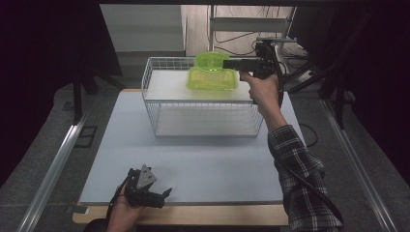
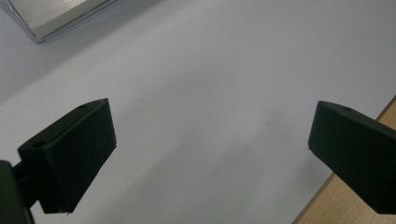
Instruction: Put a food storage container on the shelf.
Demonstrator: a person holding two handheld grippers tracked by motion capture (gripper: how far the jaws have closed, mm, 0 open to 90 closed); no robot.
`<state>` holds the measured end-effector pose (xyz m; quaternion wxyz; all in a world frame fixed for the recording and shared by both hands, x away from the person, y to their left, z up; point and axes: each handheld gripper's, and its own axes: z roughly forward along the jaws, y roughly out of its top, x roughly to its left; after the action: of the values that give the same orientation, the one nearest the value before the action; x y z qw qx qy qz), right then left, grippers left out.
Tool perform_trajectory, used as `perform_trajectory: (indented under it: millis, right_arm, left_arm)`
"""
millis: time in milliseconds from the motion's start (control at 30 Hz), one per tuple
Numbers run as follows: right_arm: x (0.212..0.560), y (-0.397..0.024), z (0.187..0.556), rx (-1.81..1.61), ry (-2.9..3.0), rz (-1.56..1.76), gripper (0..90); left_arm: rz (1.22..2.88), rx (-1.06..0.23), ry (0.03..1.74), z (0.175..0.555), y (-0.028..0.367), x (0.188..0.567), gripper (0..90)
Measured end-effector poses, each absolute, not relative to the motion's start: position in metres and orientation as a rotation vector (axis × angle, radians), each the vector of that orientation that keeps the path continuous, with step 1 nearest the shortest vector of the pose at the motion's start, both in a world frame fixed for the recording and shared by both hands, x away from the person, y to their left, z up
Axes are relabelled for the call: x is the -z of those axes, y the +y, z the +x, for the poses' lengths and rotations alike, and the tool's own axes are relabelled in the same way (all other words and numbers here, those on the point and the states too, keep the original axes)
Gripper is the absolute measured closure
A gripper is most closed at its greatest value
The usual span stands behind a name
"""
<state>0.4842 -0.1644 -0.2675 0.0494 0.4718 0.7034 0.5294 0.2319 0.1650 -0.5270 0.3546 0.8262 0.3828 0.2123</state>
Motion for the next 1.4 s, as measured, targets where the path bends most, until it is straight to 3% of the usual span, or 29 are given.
perform_trajectory:
  millis: [1400]
  right_arm:
    - [0.307,-0.167,0.428,-1.490,2.318,1.127,11.1]
  left_arm:
    - [2.132,-0.539,0.993,0.232,0.164,0.528,0.6]
